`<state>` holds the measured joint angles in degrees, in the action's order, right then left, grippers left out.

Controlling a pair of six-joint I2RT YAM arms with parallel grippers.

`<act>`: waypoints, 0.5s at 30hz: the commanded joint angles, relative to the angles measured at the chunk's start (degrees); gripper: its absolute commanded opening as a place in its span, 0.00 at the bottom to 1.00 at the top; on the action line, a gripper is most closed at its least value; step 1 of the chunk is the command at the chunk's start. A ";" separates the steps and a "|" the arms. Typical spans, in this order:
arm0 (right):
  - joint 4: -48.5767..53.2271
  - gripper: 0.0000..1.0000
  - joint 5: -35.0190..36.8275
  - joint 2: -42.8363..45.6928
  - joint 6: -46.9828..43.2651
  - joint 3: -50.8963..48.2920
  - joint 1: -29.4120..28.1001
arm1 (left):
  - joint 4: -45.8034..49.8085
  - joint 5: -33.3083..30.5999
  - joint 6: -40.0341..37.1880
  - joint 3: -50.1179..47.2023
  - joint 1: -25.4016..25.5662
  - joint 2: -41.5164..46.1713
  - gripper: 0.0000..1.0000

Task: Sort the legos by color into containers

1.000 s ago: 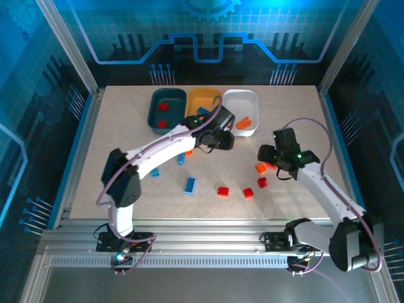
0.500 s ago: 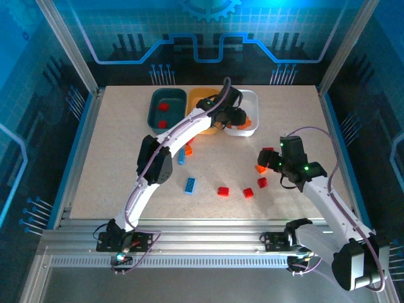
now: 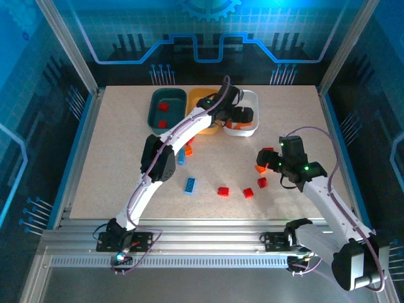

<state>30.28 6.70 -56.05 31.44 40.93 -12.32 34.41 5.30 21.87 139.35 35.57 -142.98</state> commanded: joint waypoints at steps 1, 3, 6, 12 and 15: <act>-0.91 0.87 -1.66 -0.08 -0.51 0.29 0.11 | -2.34 2.17 -1.57 -1.65 0.03 8.67 0.86; 0.15 0.85 -1.41 -1.41 -0.15 0.81 -1.15 | -4.61 1.95 -1.40 -9.58 0.07 15.25 0.93; 1.89 0.81 -0.09 -4.16 -0.48 1.64 -5.38 | -13.10 1.29 -0.23 -28.29 0.06 27.98 0.99; 4.96 0.80 4.46 -10.59 -0.74 4.20 -16.87 | -25.36 -3.46 6.47 -62.89 -1.64 51.79 0.99; 6.36 0.81 10.76 -13.40 -0.52 5.64 -19.02 | -27.26 -4.91 10.24 -76.67 -3.24 60.61 0.99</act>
<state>33.67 10.79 -67.68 31.09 43.97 -30.11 11.33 3.60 27.00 72.82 34.11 -85.84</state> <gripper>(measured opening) 0.808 0.990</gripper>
